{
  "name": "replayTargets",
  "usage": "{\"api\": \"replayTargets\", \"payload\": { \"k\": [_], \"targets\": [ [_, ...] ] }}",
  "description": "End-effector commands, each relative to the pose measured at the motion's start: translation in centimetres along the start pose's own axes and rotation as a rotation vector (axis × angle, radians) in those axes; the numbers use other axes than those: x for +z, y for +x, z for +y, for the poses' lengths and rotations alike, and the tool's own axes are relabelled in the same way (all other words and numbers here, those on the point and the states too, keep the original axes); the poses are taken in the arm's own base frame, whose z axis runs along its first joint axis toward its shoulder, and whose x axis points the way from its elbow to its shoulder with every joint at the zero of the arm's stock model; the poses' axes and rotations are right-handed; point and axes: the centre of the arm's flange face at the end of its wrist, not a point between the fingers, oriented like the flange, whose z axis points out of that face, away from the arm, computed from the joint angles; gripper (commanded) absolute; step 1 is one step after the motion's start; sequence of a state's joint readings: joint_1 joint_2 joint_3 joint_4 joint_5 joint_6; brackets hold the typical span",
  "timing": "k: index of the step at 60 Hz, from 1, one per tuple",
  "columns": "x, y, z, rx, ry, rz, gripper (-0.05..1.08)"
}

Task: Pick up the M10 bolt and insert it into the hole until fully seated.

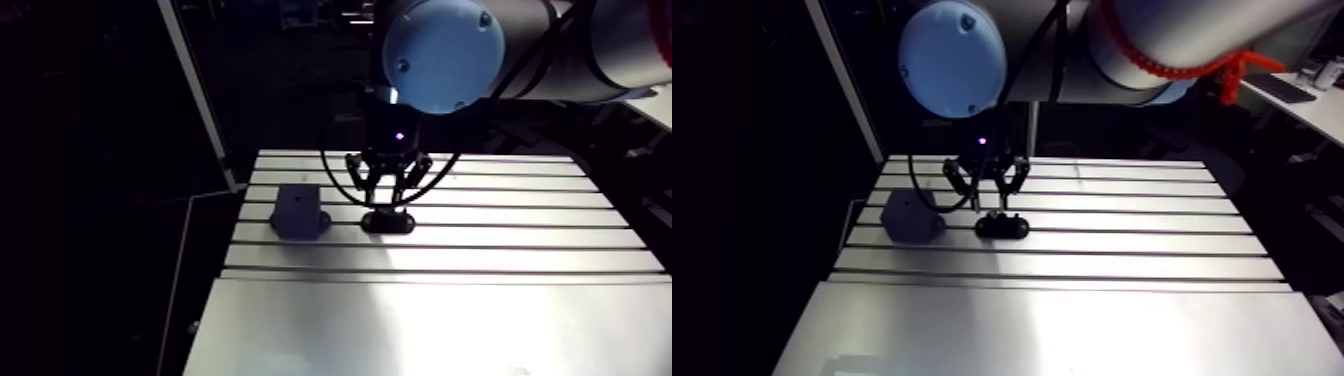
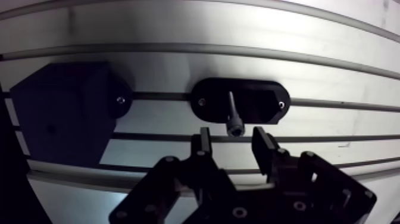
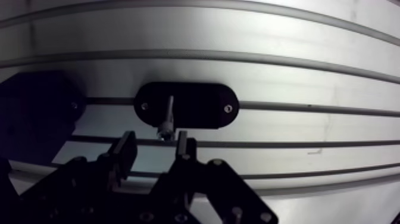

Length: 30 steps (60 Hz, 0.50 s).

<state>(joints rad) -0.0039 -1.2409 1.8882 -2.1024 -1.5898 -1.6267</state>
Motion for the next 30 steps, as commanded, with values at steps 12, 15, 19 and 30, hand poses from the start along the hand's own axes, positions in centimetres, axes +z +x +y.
{"api": "replayTargets", "payload": {
  "k": [12,15,19,30],
  "targets": [
    [-0.07,0.02,0.06,-0.001,-0.002,0.001,0.52],
    [-0.07,0.03,0.14,-0.002,-0.003,0.001,0.52],
    [-0.21,0.05,0.16,-0.002,-0.003,0.004,0.52],
    [-0.15,0.03,0.24,-0.002,-0.003,0.003,0.52]
  ]
}}
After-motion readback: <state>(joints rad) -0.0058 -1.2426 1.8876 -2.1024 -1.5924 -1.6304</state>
